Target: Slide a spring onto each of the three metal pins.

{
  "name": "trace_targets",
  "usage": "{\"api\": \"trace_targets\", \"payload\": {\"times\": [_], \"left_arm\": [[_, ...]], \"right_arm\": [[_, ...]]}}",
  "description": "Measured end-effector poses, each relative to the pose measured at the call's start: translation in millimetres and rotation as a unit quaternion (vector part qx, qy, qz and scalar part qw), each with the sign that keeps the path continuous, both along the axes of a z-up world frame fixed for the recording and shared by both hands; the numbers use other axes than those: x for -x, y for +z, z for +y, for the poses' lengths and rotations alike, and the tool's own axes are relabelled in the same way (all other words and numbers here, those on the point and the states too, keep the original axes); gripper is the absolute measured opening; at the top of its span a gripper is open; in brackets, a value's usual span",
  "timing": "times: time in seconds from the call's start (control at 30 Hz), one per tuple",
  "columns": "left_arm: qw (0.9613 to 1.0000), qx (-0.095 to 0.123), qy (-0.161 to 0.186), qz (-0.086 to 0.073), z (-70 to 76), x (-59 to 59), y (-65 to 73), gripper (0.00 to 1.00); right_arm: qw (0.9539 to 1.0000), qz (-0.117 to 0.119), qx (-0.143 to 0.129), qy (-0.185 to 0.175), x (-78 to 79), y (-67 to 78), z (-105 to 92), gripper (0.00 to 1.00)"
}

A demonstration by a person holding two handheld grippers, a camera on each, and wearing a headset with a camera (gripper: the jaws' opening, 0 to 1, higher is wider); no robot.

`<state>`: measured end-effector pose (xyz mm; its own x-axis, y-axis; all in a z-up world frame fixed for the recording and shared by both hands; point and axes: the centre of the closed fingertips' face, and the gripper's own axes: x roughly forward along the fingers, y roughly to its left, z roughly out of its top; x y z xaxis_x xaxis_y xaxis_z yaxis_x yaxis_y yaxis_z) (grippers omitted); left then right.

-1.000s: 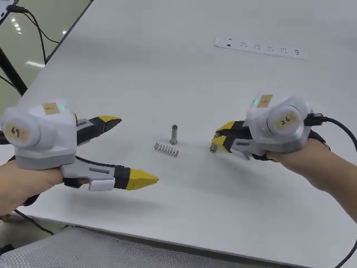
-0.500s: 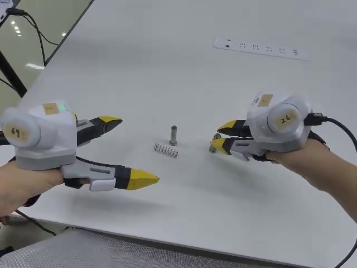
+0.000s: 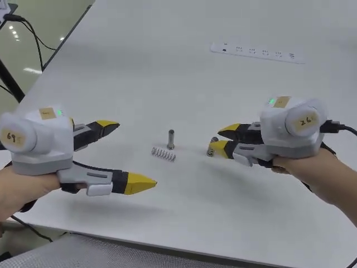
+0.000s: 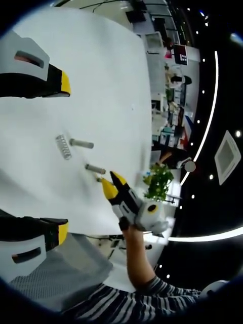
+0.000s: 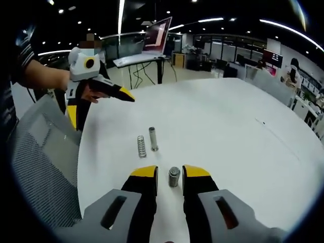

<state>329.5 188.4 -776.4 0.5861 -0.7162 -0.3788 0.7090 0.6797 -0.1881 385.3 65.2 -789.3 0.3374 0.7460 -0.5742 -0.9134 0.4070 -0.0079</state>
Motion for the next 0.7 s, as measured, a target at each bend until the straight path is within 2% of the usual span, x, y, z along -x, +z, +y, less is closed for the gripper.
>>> {"api": "trace_targets", "payload": {"times": [0.07, 0.2, 0.37, 0.47, 0.7], "left_arm": [[1.0, 0.0, 0.0, 0.001, 0.1, -0.2, -0.2, 0.96], [1.0, 0.0, 0.0, 0.003, 0.0, 0.2, -1.2, 0.96], [1.0, -0.001, 0.0, 0.006, -0.1, 0.6, -2.8, 0.96], [1.0, 0.001, 0.001, 0.004, -0.3, 0.1, -1.6, 0.96], [1.0, 0.002, 0.0, 0.003, -0.8, -0.1, -0.7, 0.96]], "right_arm": [[1.0, 0.001, -0.002, -0.005, -0.3, 1.8, -2.7, 0.16], [0.9993, 0.017, -0.025, -0.021, 5.0, 8.6, -6.4, 0.16], [0.9994, 0.018, -0.021, -0.023, 12.2, 11.6, -9.5, 0.15], [0.9988, 0.02, -0.037, -0.027, 16.8, 16.6, -7.9, 0.15], [0.999, 0.025, -0.03, -0.023, 23.8, 3.3, -9.0, 0.14]]}}
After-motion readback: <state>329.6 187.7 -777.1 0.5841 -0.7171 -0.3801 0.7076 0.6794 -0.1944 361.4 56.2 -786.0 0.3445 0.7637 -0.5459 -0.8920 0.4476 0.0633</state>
